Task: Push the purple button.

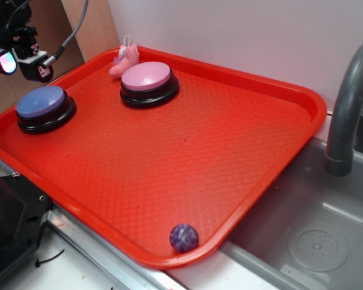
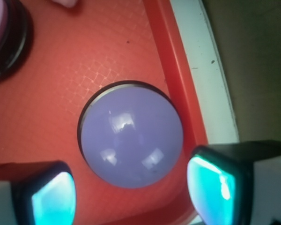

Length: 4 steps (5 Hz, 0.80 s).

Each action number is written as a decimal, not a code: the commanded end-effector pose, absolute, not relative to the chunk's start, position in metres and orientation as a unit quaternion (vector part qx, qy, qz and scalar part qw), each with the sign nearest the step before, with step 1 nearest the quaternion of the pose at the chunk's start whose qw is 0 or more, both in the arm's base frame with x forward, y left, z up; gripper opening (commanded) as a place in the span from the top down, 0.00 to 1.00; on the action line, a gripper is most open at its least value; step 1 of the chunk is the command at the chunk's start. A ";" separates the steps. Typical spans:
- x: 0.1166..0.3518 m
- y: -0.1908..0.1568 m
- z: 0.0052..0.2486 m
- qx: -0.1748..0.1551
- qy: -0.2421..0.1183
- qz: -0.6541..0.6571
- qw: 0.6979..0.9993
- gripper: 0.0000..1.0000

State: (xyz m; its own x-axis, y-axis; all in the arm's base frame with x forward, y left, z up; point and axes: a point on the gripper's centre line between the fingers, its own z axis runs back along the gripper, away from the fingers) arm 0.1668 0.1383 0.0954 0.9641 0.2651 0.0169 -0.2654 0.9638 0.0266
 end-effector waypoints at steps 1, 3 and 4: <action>0.167 0.143 0.124 0.057 -0.051 0.119 0.990 0.00; 0.169 0.141 0.131 0.056 -0.068 0.113 0.990 0.00; 0.167 0.141 0.136 0.054 -0.075 0.113 0.989 0.00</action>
State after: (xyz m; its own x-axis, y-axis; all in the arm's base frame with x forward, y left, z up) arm 0.1672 0.1328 0.1226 0.9697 0.2141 0.1175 -0.2228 0.9726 0.0663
